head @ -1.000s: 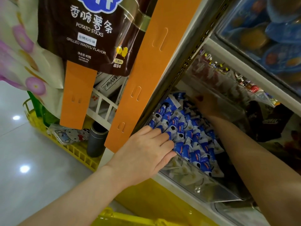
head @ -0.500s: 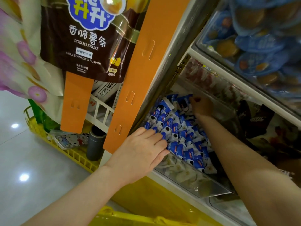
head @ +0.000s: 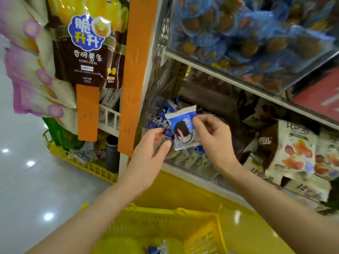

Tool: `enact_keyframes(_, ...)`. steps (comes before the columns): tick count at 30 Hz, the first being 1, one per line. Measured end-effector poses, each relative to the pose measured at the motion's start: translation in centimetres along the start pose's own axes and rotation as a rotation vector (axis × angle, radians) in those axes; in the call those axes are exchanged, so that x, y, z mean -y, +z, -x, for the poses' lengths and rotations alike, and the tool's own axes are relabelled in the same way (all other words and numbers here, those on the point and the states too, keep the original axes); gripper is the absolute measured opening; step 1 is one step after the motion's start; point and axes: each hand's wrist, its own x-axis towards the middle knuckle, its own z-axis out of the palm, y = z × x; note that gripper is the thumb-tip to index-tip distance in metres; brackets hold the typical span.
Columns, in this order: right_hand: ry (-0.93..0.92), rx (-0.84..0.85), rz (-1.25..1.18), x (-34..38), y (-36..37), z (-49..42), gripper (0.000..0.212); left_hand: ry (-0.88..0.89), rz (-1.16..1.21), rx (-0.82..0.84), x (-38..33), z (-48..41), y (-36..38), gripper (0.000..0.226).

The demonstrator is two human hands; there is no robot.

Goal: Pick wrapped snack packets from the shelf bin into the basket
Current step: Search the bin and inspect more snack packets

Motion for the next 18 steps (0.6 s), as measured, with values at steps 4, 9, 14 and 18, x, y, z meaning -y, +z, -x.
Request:
enact_keyframes(4, 0.122, 0.207, -0.119, -0.5, 0.1, 5.8, 0.014, -0.151, 0.325, 0.002, -0.6, 2.5, 1.1, 0.011)
enact_keyframes(9, 0.333, 0.315, -0.289, -1.6, 0.8, 9.8, 0.007, -0.265, 0.239, 0.003, 0.8, 5.5, 2.1, 0.014)
enact_keyframes(14, 0.354, 0.286, -0.285, -2.3, 1.0, 11.6, 0.012, -0.244, 0.124, 0.053, 1.6, 6.8, 2.6, 0.02)
enact_keyframes(18, 0.297, 0.325, -0.212, -2.8, 0.8, 12.2, 0.004, -0.247, 0.13, 0.036, 1.8, 7.5, 2.9, 0.024)
